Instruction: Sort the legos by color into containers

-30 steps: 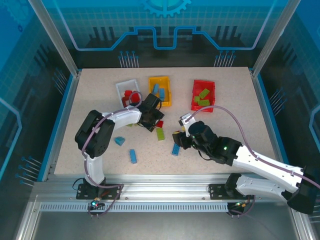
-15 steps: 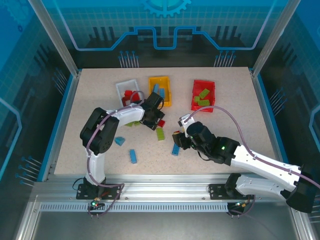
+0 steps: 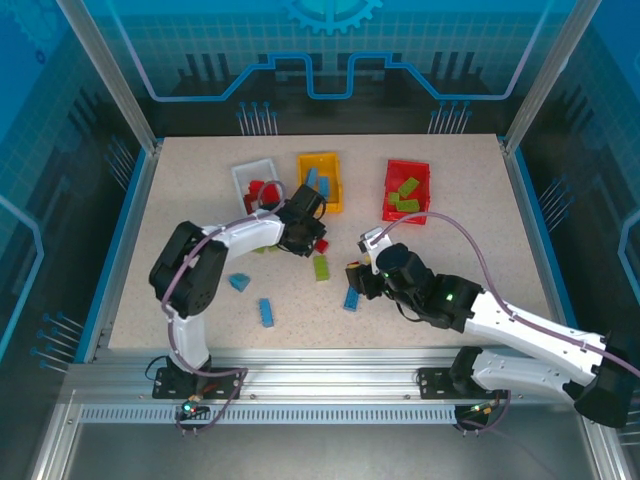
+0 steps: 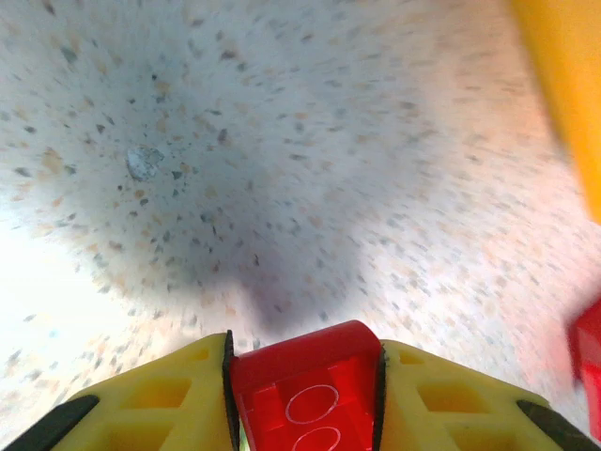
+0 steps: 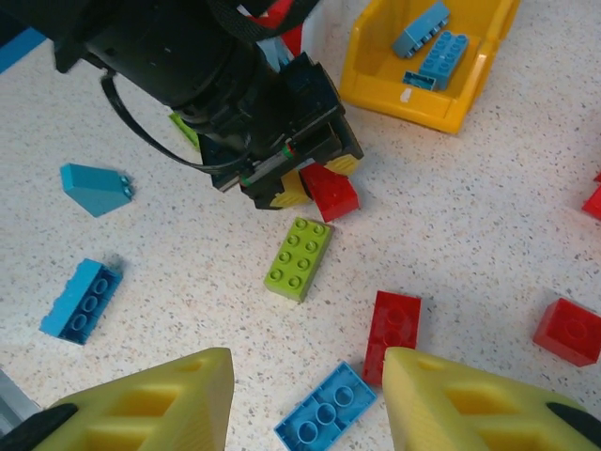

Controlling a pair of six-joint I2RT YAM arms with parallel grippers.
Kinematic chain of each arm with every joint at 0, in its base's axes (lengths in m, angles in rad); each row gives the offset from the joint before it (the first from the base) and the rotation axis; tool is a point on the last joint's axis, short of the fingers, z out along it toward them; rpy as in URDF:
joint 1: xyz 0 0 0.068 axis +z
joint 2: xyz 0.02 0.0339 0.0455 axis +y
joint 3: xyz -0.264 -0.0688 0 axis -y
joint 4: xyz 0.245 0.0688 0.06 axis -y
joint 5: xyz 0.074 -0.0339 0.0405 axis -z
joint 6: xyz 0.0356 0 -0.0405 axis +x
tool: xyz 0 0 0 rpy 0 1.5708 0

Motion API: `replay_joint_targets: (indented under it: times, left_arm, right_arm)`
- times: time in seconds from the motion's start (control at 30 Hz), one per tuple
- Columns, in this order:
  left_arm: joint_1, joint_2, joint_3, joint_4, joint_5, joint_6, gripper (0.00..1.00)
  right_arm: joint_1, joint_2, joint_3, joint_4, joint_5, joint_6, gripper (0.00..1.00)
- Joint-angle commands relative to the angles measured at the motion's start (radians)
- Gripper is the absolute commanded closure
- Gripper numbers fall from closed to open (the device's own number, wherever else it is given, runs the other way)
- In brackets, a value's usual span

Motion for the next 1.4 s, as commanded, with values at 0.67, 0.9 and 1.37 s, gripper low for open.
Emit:
replay_joint_targets:
  times: [0.67,0.9,1.37]
  left_arm:
    - [0.456,0.241,0.605,-0.299,-0.064,0.769,0.67]
    - [0.458,0.331,0.689,-0.332,-0.076,0.788,0.55]
    - [0.453,0.085,0.584,-0.300,-0.046,0.789,0.46]
  right_arm:
    - [-0.120,0.596,0.347,0.553,-0.225,0.039,0.51]
    - [-0.133,0.611,0.346,0.539,-0.237,0.060,0.51]
    - [-0.130,0.534,0.273,0.481,-0.217,0.046,0.50]
